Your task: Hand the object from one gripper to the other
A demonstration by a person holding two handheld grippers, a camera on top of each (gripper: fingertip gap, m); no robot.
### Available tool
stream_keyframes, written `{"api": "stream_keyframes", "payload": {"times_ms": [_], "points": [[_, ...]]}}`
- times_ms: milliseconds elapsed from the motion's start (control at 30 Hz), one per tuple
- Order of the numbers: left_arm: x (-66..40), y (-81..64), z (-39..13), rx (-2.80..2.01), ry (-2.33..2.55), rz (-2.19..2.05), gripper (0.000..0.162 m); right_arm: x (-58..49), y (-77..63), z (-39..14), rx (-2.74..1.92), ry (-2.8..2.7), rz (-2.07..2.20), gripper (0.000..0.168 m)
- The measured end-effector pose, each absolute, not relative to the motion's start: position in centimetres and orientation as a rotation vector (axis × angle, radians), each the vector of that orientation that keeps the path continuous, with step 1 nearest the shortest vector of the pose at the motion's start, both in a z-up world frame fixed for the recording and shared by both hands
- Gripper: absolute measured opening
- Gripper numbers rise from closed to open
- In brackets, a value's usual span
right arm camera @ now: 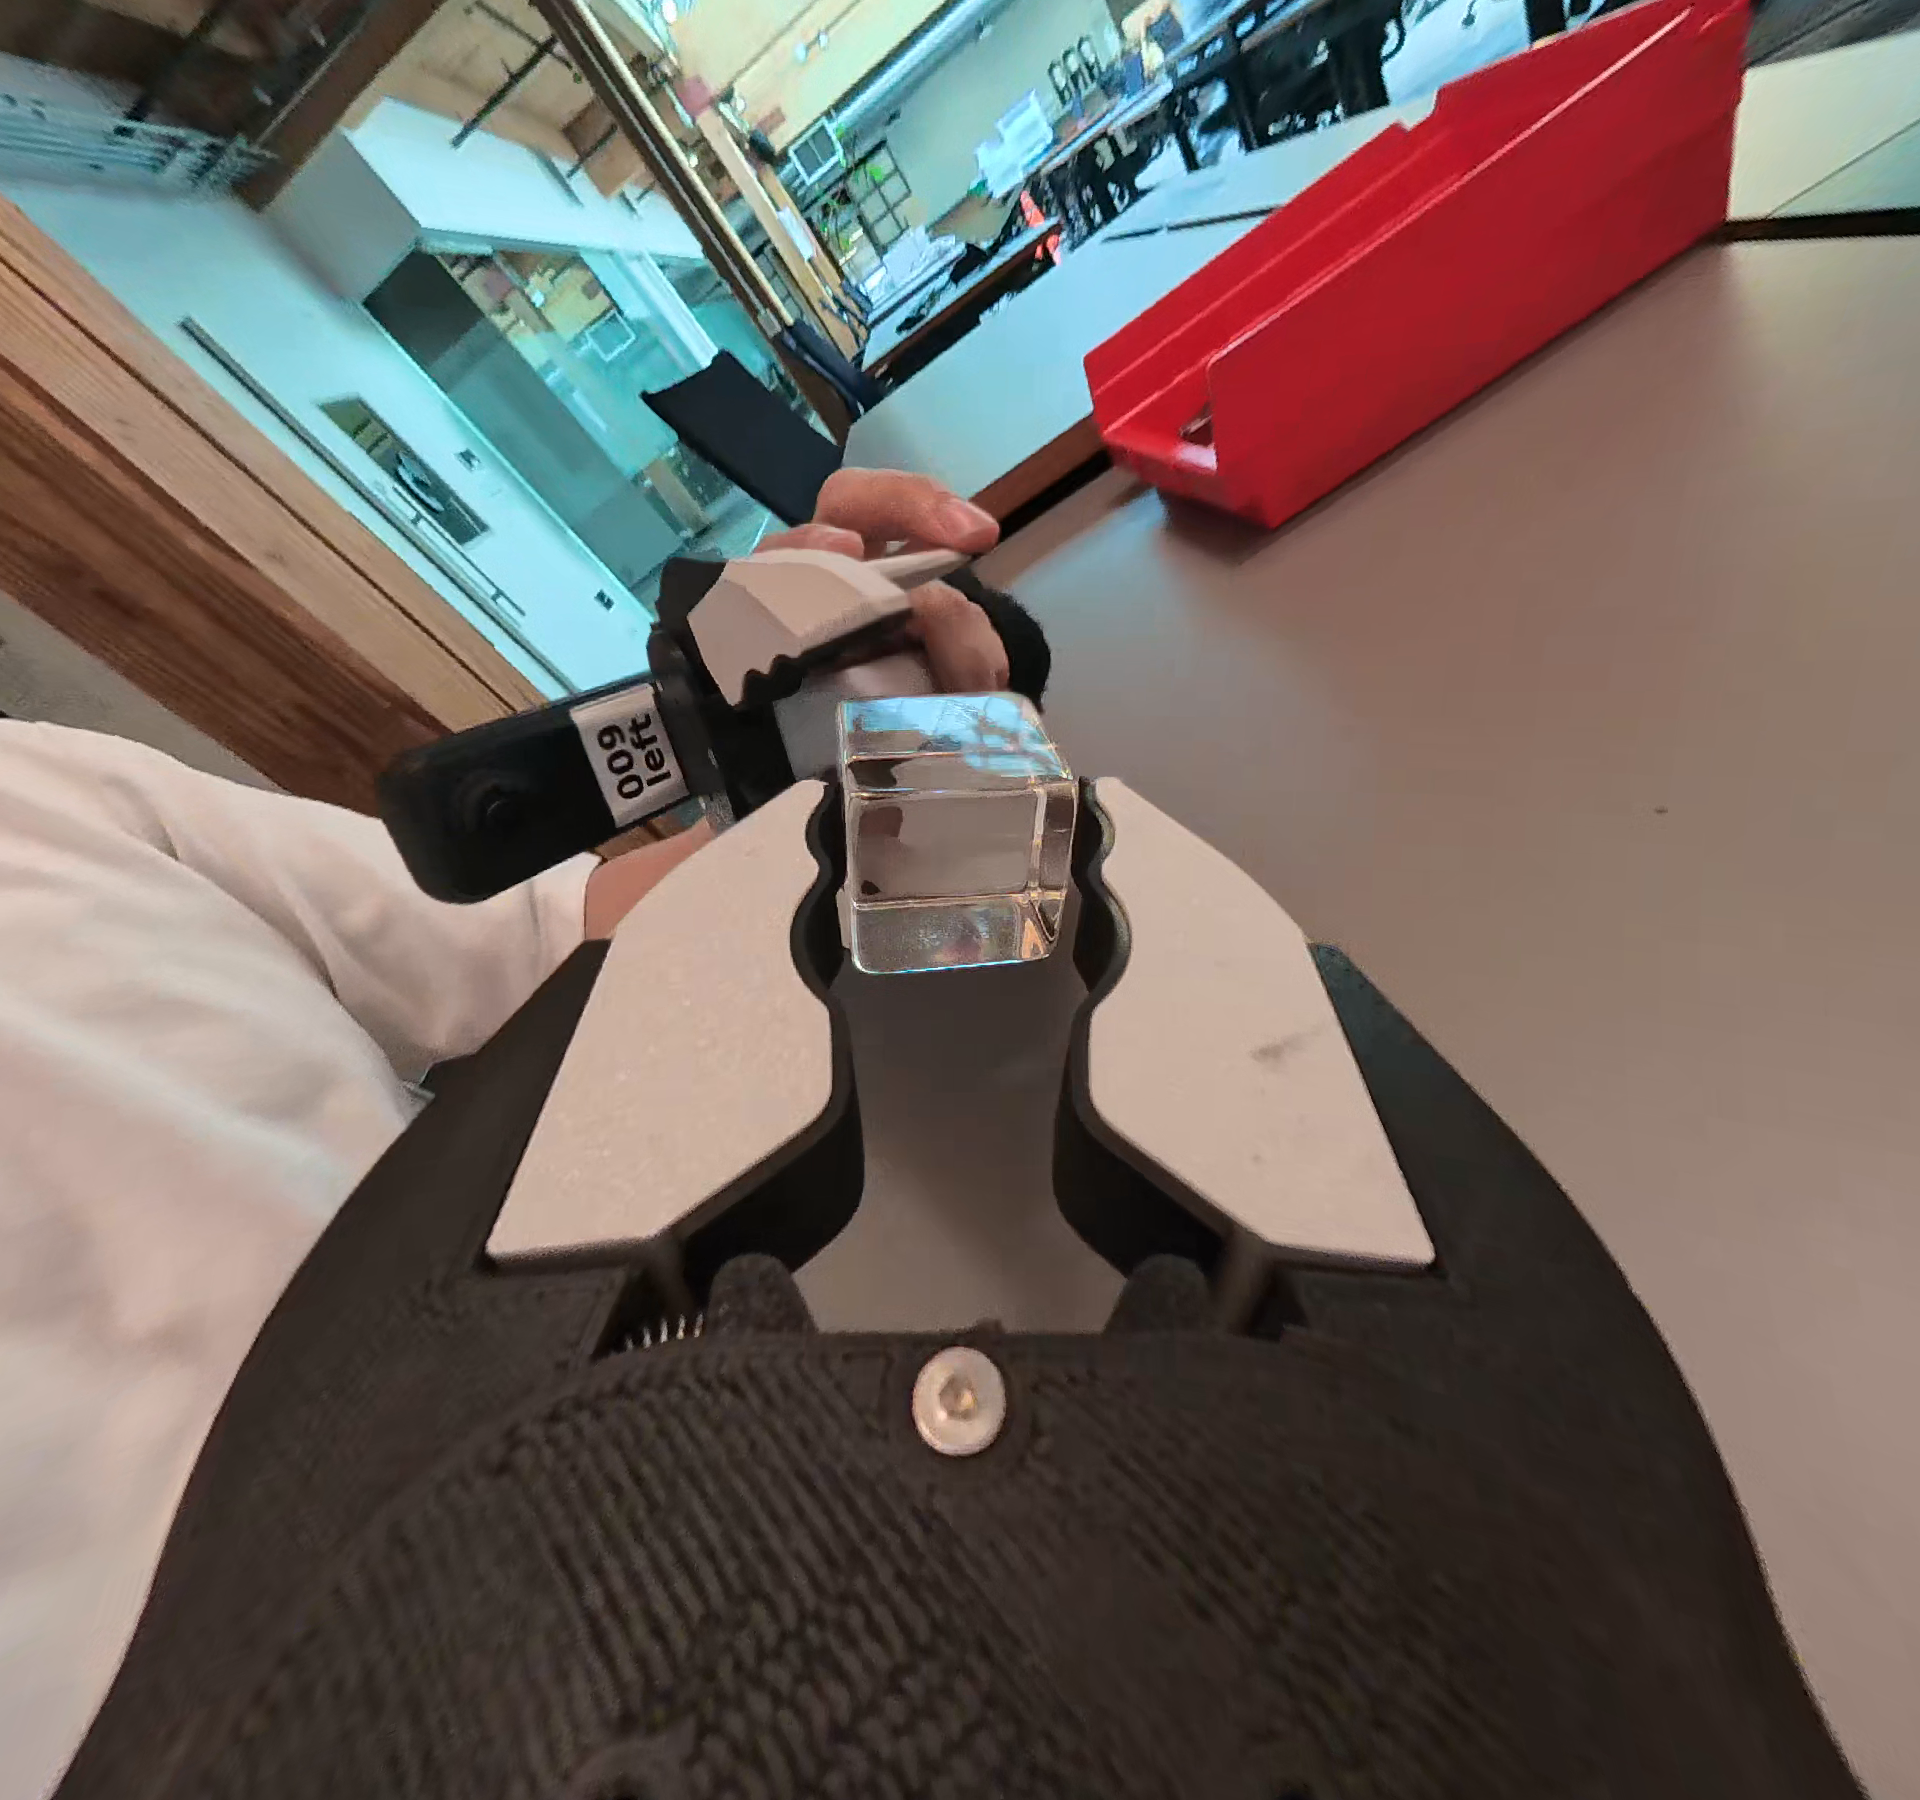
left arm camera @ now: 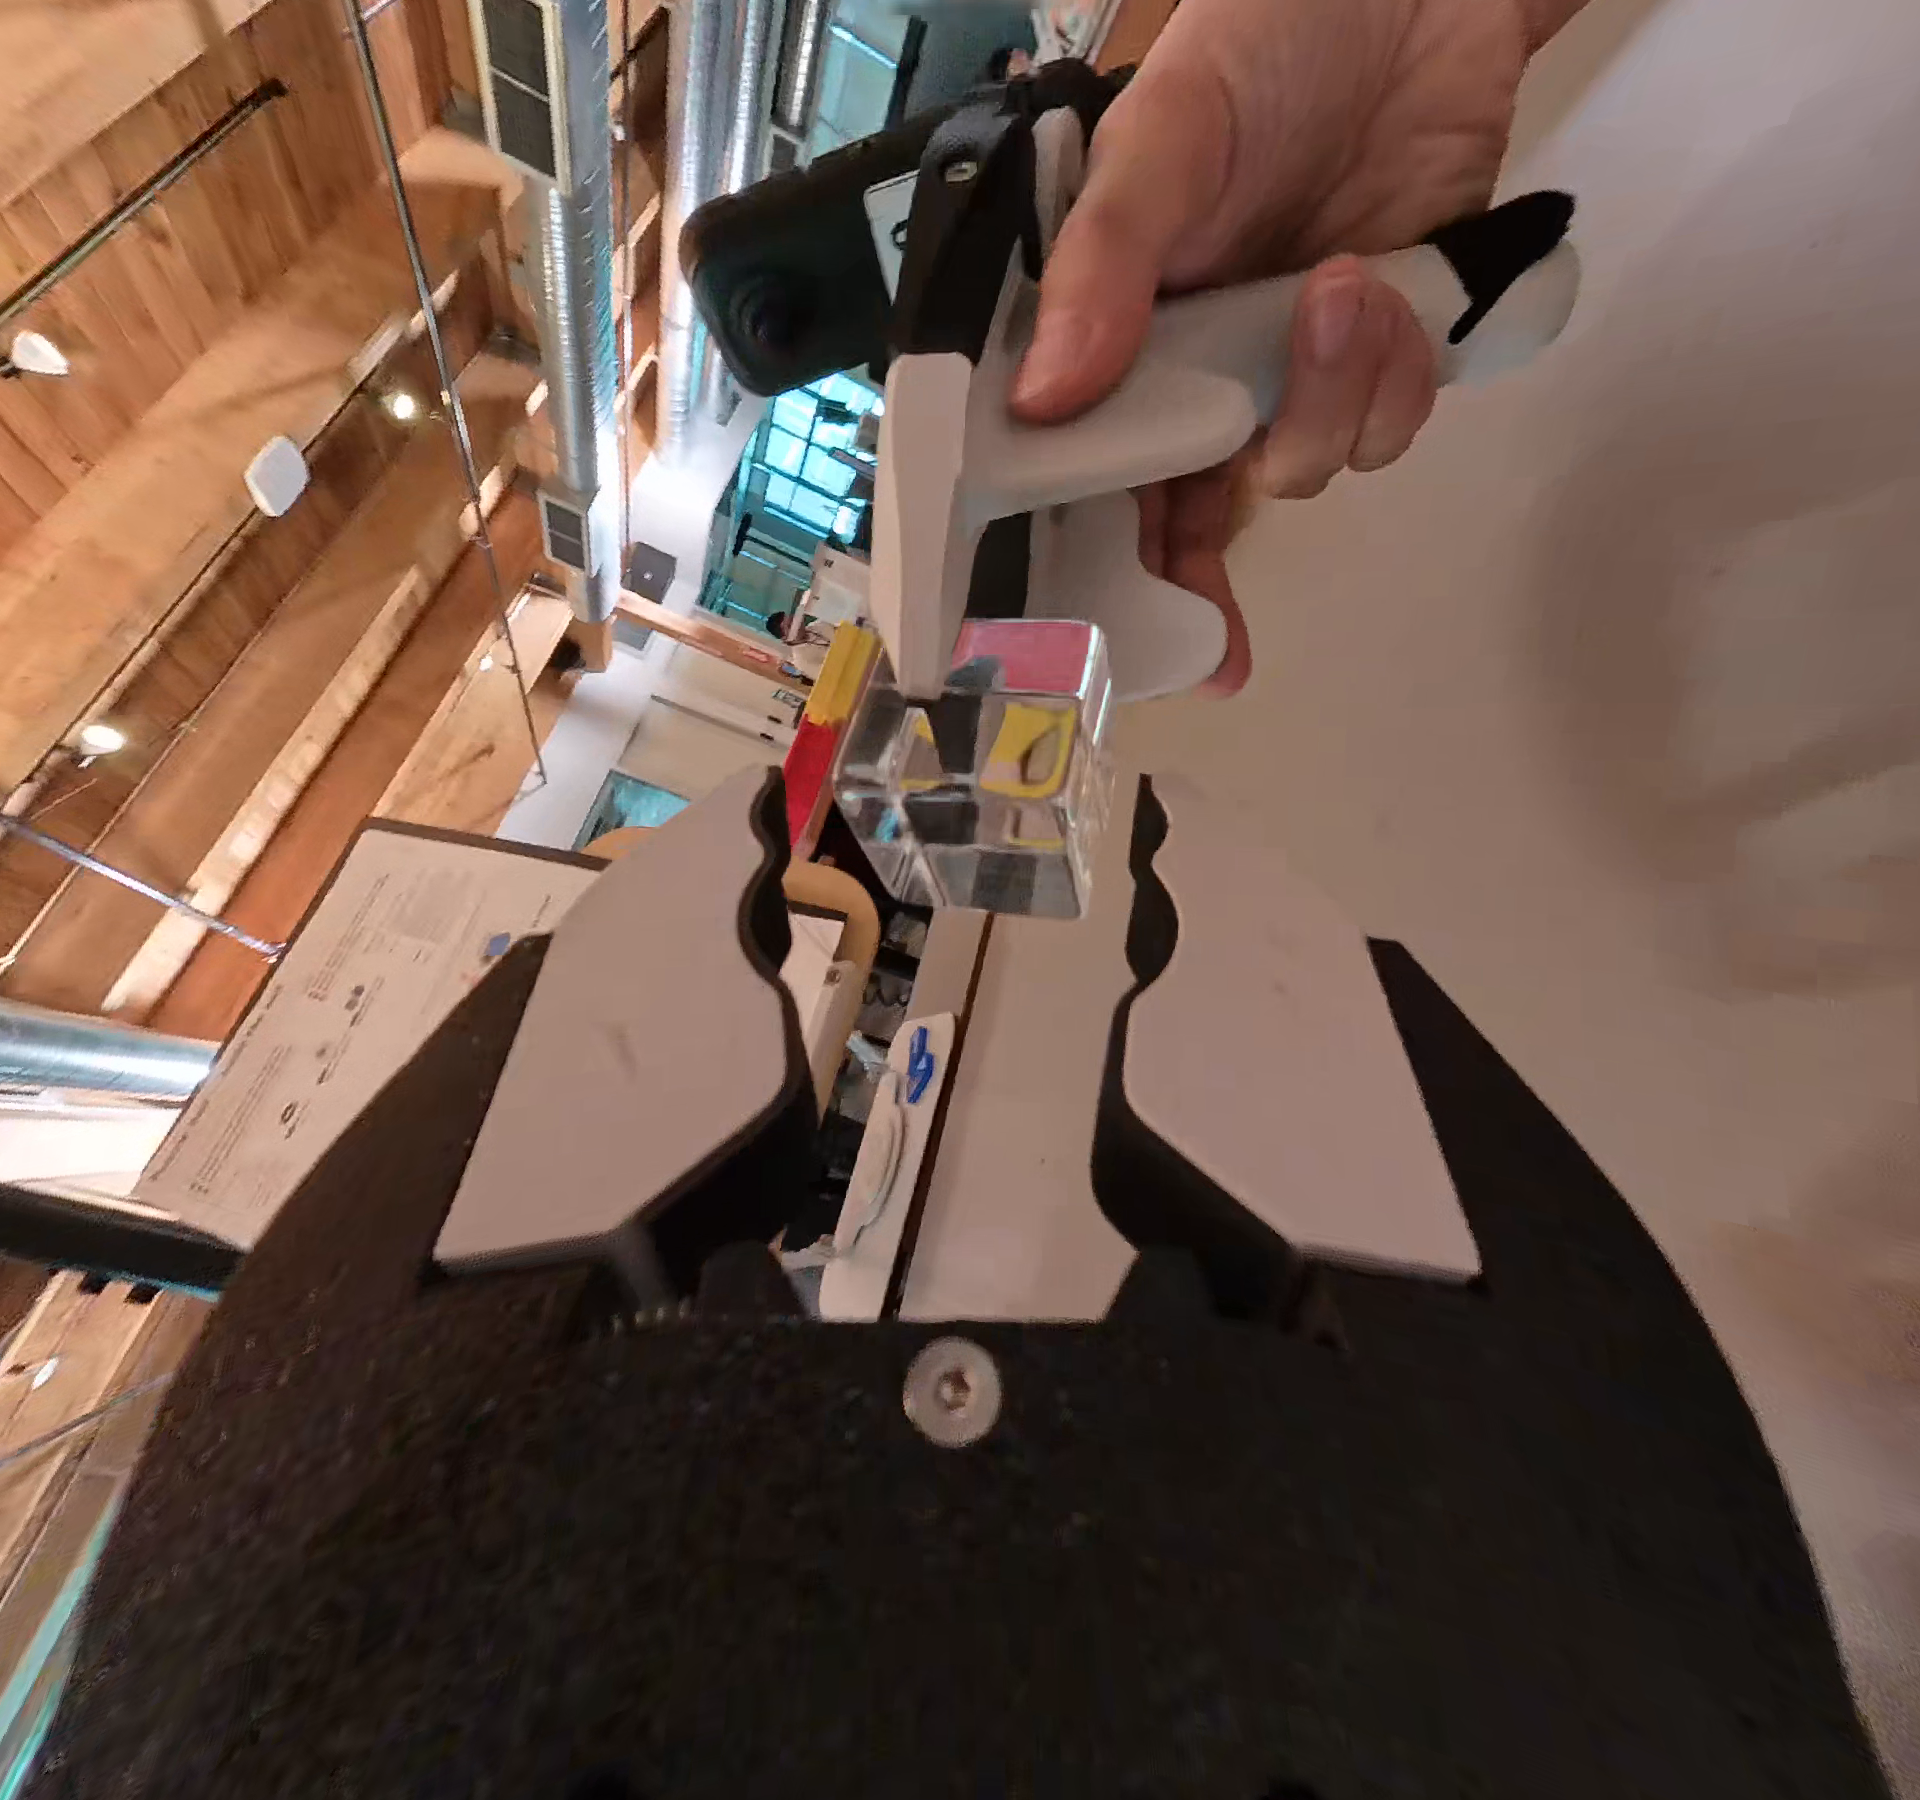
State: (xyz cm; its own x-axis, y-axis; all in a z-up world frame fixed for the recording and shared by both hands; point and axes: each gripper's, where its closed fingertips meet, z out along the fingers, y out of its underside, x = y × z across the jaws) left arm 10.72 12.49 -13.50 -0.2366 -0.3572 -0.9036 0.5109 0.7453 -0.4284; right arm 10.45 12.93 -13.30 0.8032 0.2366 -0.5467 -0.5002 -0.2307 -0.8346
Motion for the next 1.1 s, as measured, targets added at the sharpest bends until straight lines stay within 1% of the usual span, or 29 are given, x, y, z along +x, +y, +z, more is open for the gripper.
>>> {"api": "stream_keyframes", "payload": {"times_ms": [33, 133, 400, 433, 533, 600, 733, 833, 900, 967, 1100], "points": [[10.7, 12.4, -13.7, 0.129, 1.629, -0.814, 0.060, 10.3, 13.0, -13.5, -1.679, 0.206, 0.701, 0.042], [10.7, 12.5, -14.0, 0.140, 1.651, -0.801, 0.050, 9.9, 13.1, -13.6, -1.688, 0.189, 0.717, 0.042], [11.1, 12.6, -13.4, 0.010, 1.673, -0.925, 0.046, 10.4, 13.2, -12.8, -1.633, 0.180, 0.643, 0.043], [11.1, 12.7, -13.1, -0.020, 1.661, -0.984, 0.046, 10.5, 13.0, -12.5, -1.625, 0.169, 0.625, 0.045], [10.6, 13.4, -11.5, -0.114, 1.588, -1.232, 0.046, 11.1, 12.5, -11.4, -1.558, 0.196, 0.611, 0.063], [10.0, 13.9, -10.3, -0.140, 1.527, -1.403, 0.046, 11.0, 12.2, -10.4, -1.468, 0.242, 0.738, 0.066], [8.3, 13.4, -8.9, -0.090, 1.452, -1.675, 0.046, 8.9, 12.4, -9.5, -1.304, 0.278, 1.164, 0.058], [7.3, 12.6, -8.7, -0.040, 1.462, -1.774, 0.046, 7.4, 13.0, -9.4, -1.231, 0.261, 1.334, 0.056], [7.1, 12.2, -8.9, -0.025, 1.481, -1.778, 0.046, 6.3, 13.1, -9.1, -1.190, 0.226, 1.406, 0.057], [7.1, 12.0, -9.1, -0.020, 1.486, -1.789, 0.046, 5.8, 13.2, -8.6, -1.138, 0.218, 1.468, 0.055], [7.3, 12.0, -9.2, -0.036, 1.472, -1.806, 0.045, 5.9, 13.5, -8.5, -1.088, 0.204, 1.431, 0.049]]}}
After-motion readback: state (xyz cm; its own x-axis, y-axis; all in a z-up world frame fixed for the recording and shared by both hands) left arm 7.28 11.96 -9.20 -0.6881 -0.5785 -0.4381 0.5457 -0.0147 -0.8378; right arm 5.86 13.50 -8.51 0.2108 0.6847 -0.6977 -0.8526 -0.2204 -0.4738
